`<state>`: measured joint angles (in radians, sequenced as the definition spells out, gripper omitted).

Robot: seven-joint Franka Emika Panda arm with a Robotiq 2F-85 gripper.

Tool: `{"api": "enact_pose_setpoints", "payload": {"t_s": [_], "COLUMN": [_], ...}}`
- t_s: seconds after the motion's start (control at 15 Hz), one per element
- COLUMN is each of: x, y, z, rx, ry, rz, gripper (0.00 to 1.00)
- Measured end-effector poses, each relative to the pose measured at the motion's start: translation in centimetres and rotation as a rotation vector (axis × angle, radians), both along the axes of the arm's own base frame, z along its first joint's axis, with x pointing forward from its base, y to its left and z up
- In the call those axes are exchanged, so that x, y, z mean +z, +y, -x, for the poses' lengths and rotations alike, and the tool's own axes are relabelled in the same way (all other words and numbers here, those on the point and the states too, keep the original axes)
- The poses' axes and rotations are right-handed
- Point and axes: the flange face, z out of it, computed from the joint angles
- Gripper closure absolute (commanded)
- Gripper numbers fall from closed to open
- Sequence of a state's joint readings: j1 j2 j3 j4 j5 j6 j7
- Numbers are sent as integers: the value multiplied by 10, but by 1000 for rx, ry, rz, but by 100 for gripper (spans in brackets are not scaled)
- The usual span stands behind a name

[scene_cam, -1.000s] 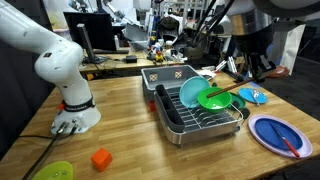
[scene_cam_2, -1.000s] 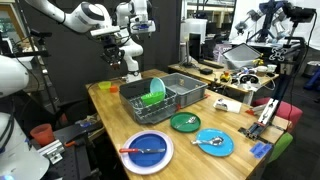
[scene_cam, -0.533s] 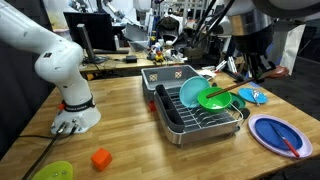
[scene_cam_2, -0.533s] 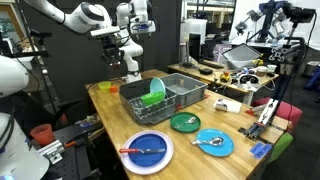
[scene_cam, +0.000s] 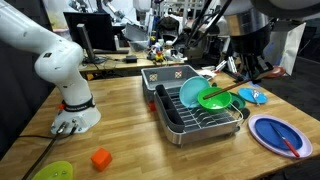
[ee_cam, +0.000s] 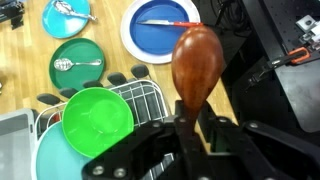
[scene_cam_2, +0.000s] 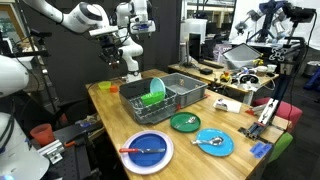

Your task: Put the wooden spoon on the drying rack

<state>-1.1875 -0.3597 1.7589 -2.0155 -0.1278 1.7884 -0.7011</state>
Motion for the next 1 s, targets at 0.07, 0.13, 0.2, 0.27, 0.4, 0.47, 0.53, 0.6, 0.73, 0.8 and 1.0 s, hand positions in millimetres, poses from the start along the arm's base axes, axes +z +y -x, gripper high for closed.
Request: {"api": "enact_pose_setpoints", "payload": {"t_s": [0.07, 0.13, 0.2, 0.27, 0.4, 0.47, 0.53, 0.6, 0.73, 0.8, 1.0], "x": [1, 1, 0, -1, -3, -5, -6, -8, -11, -12, -16], "y": [8, 15, 22, 28, 36, 37, 38, 38, 39, 41, 46], "z": [2, 4, 6, 7, 7, 5, 2, -2, -8, -11, -18], "rx": [18, 32, 59, 86, 142, 169, 199, 229, 296, 338, 449], "ry": [-4, -10, -7, -2, 17, 31, 47, 65, 109, 138, 222], "rz": [4, 11, 19, 28, 42, 47, 48, 46, 31, 16, -28], "gripper": [96, 96, 96, 96, 96, 96, 96, 96, 96, 96, 96]}}
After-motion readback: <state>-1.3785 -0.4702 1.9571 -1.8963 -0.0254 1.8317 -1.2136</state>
